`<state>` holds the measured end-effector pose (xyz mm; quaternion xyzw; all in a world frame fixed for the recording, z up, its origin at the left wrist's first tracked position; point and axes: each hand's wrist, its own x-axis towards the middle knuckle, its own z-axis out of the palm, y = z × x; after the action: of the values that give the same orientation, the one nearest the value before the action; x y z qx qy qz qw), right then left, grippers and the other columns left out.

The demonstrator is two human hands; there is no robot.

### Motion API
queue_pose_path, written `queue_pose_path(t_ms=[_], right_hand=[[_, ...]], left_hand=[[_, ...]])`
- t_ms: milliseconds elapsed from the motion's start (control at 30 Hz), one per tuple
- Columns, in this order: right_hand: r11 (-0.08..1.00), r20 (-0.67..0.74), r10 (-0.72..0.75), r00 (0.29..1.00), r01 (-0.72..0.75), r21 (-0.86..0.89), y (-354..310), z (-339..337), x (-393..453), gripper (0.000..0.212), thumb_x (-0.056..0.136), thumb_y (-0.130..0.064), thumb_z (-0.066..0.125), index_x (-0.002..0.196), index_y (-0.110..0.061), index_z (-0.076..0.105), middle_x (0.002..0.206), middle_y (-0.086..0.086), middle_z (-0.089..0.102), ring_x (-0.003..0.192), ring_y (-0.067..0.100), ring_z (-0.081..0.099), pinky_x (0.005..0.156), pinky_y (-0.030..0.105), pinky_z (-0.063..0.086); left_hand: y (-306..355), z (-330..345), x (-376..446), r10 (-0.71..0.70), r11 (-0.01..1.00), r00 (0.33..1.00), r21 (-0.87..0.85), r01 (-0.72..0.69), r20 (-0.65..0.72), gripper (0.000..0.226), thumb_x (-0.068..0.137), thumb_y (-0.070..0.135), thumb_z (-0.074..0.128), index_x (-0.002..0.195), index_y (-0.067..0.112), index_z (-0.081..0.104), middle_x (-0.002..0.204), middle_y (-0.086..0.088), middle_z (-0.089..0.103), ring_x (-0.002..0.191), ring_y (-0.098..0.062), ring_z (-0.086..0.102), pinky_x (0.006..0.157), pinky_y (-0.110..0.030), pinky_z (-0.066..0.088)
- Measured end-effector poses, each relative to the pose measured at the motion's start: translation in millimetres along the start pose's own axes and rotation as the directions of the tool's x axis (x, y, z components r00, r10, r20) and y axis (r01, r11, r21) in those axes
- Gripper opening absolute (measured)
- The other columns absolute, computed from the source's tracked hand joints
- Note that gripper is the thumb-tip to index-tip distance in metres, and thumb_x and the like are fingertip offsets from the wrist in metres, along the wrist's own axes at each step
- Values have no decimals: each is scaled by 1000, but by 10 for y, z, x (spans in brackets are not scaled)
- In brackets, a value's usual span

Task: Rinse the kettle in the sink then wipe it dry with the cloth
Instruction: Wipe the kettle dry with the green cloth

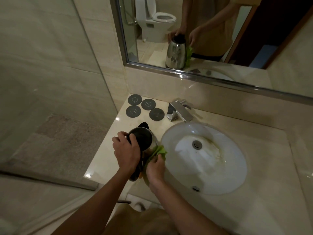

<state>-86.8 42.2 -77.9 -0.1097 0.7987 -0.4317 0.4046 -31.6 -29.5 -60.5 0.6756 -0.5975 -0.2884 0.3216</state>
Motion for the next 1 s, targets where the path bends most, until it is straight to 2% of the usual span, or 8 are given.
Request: queue_pose_path(t_ms=[100,267,367,433,567,733,833,1000], right_hand=[[990,-37,-39,999,44,134,26,85,-99,11,101,-21,50,112,-22,52,114,1,60,104,19,61,96,42,54],[979,-52,-103,993,110,172,49,165,-118,31,94,-25,64,122,-17,53,120,6,59,109,22,61,94,45,55],[959,62,-61,996,41,279,143,56,-68,46,93,-31,66,135,-18,51,126,2,61,115,18,60,97,37,54],[943,127,-27,992,-16,332,198,-25,-37,49,92,-32,67,137,-19,51,128,0,61,116,17,59,90,28,53],[931,108,-47,993,4,366,215,-33,-37,44,91,-27,69,132,-18,56,124,-1,63,109,14,61,72,15,51],[920,18,-285,958,268,284,102,-47,44,14,88,-21,73,92,-22,59,101,-1,57,93,12,59,77,17,51],[911,23,-283,959,261,320,68,-52,100,21,87,-33,73,100,-24,59,108,-2,56,100,8,58,83,17,50],[936,27,-172,985,155,315,-124,-61,377,38,88,-55,63,114,-27,58,120,4,56,107,16,59,85,31,54]], left_hand=[[19,-9,-7,2,1000,1000,-11,-3,-4,21,94,40,36,103,22,42,103,-1,38,94,-24,47,82,-45,45],[-8,-12,-5,-5,1000,1000,-20,5,4,20,94,39,36,103,22,42,103,0,38,95,-24,47,80,-40,41],[-14,-14,-7,-17,1000,1000,-26,17,4,19,94,39,36,103,23,41,103,-1,39,94,-25,47,81,-42,43],[-10,-3,-10,-25,999,1000,-29,25,6,19,94,39,36,103,23,41,104,-1,39,94,-24,46,81,-41,43],[-1,-15,-20,-20,999,1000,-30,20,3,18,94,39,36,103,23,41,103,-1,39,94,-23,47,80,-41,43],[-12,-11,-11,-19,1000,1000,-24,19,9,18,93,40,35,101,26,40,103,-2,40,95,-25,48,83,-46,46],[-21,-13,-14,-21,1000,1000,-20,21,15,19,93,41,34,101,26,39,104,-1,40,96,-25,48,84,-47,46],[-13,-19,-12,-17,1000,1000,-14,17,11,20,93,41,34,103,24,40,105,-2,40,97,-26,47,86,-52,46]])
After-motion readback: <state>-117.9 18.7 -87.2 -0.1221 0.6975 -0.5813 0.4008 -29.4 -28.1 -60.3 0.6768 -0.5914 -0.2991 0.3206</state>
